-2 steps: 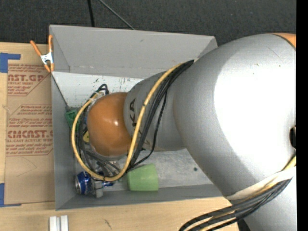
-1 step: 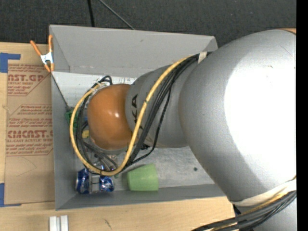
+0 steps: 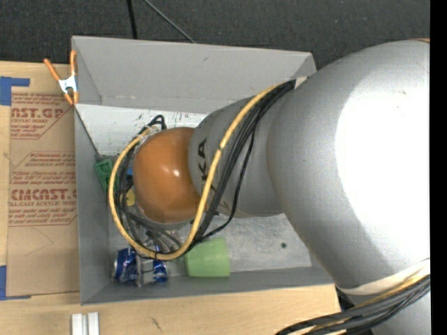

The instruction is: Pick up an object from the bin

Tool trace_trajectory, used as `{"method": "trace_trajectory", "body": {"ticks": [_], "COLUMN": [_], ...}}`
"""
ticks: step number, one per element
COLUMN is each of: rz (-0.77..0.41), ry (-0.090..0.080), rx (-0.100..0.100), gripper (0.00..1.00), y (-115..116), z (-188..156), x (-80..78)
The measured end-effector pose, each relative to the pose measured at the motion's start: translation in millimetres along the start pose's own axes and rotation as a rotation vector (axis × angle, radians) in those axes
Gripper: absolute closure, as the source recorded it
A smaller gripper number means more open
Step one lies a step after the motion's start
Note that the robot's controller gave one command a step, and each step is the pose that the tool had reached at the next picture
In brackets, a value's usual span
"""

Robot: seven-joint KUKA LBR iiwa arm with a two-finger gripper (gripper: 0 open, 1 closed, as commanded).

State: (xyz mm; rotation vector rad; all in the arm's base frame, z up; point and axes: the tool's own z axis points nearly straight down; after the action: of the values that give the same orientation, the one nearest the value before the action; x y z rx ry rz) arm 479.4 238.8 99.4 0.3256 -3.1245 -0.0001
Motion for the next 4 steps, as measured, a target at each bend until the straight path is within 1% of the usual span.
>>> {"method": "trace_trajectory", "body": {"ticks": [1,2,3,4], "rz": [-0.172,-0.172,-0.171,-0.171], "ry": [-0.005,-0.007,-0.009,-0.006], "rx": [-0.001,-0.002,-0.003,-0.001], "gripper": [0.00,0.00,1.00,1.00], "y": [4,5,5,6], "z": [30,29,28,-24], "x": [-16.2,-16.7,-17.6,-18.5]}}
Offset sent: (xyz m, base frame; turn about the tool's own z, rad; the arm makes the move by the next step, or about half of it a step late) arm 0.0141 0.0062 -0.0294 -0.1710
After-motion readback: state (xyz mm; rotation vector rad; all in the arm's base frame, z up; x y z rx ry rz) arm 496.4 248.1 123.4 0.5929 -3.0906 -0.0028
